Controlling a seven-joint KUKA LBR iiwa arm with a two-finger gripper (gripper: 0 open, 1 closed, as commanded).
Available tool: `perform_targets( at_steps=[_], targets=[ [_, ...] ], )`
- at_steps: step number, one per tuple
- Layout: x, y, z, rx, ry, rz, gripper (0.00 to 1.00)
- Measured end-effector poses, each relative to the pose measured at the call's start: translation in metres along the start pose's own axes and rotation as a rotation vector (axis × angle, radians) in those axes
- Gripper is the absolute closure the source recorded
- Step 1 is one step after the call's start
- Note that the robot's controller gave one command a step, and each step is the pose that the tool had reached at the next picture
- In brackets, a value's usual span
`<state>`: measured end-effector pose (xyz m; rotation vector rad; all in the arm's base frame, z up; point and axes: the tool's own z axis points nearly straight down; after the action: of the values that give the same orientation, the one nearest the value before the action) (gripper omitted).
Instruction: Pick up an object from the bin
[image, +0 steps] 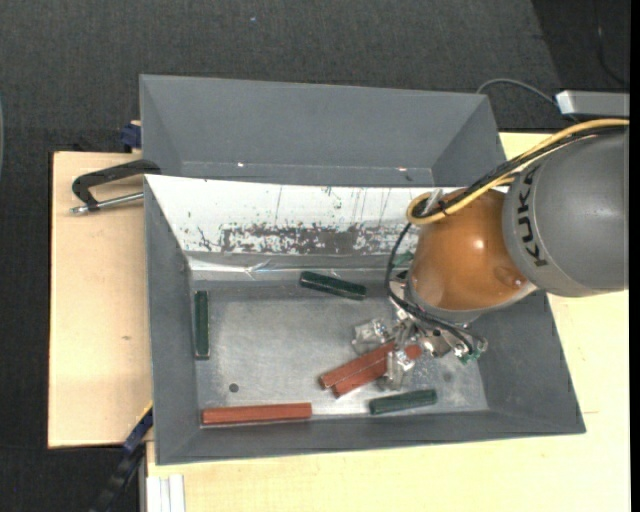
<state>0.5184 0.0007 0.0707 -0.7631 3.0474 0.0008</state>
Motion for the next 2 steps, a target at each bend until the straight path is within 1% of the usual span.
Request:
perform_targets(
  at_steps=[2],
  targets=[
    [0.0006, 0.0007, -0.0041, -0.001, 0.001, 0.0, 1.0]
  ],
)
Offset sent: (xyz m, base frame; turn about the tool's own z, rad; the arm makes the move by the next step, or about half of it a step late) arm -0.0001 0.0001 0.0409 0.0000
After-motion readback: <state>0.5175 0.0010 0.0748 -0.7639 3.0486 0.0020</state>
